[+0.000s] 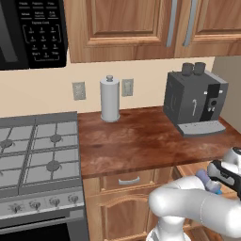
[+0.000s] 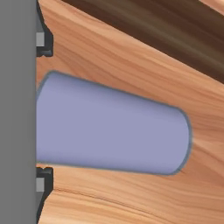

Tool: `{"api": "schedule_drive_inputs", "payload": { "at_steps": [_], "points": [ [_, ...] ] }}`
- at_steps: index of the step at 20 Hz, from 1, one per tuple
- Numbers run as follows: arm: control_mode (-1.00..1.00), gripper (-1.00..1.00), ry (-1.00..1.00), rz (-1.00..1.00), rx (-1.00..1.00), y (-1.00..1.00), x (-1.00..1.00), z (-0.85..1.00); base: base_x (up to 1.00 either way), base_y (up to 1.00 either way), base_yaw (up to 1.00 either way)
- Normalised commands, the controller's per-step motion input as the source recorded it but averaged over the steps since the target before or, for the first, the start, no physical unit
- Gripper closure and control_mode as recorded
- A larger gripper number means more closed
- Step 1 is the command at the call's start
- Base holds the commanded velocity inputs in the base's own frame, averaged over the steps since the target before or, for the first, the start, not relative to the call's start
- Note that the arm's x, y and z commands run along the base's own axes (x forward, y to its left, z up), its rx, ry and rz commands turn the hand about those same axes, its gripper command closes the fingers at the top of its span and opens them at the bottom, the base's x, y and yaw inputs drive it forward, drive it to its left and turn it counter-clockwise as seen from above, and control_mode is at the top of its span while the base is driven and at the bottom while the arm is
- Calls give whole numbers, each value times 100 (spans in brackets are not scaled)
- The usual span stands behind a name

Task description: Restock the sink supplies by placing the sponge and soap dispenser on the counter and next to the sink. Make sure the soap dispenser is upright.

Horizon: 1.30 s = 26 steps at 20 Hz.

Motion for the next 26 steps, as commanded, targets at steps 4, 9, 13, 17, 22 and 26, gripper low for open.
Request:
{"api": "schedule_drive_inputs", "payload": {
  "at_steps": [4, 9, 13, 17, 22, 26],
  "points": [
    [-100, -100, 0, 0, 0, 15, 1, -15, 0, 0, 0],
    [-100, -100, 3, 0, 0, 30, 8, -11, 0, 0, 0],
    [-100, -100, 8, -1, 0, 30, 6, 0, 0, 0, 0],
    [-100, -100, 3, -2, 0, 12, 0, 0, 0, 0, 0],
    [-100, -100, 0, -3, 0, 1, 0, 9, 0, 0, 0],
    [-100, -100, -2, -3, 0, 0, 0, 17, 0, 0, 0]
  ]
}}
